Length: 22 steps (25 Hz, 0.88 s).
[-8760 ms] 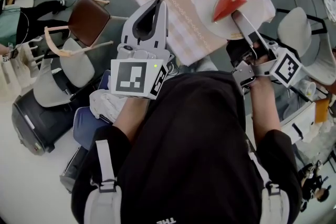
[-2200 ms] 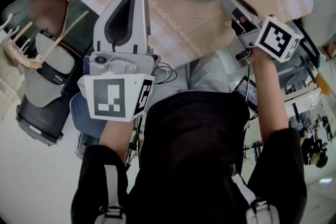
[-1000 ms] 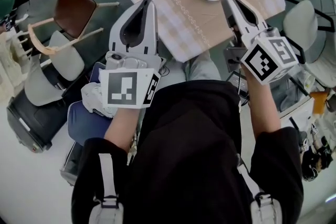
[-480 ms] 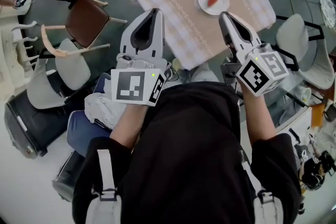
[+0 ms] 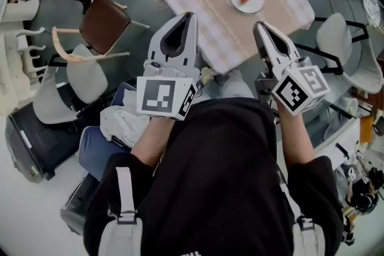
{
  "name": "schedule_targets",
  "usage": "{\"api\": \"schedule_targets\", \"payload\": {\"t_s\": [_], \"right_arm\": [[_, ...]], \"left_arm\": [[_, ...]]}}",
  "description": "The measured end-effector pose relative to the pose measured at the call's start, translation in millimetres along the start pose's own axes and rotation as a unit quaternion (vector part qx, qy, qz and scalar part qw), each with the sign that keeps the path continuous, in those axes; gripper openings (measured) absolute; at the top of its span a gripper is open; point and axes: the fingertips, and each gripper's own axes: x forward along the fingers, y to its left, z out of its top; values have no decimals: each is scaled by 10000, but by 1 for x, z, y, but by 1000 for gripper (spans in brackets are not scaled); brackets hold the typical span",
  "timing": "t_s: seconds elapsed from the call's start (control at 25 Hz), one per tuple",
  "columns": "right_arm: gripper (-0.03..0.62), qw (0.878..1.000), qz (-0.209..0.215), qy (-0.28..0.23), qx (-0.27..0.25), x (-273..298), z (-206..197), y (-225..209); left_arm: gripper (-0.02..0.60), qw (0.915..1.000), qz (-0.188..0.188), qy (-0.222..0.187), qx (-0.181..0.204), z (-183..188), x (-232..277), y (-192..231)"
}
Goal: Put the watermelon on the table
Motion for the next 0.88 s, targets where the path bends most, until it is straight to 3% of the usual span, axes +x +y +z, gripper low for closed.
{"api": "schedule_targets", "payload": {"t_s": [0.64,0.88], "right_arm": [[15,9999,15,-103,-7,-53,-30,0],[15,9994,208,-259,-5,-78,-30,0]], "left_arm": [[11,9998,-88,123,92,-16,-33,-40],[11,9997,-1,130,196,-16,-49,-66]]}}
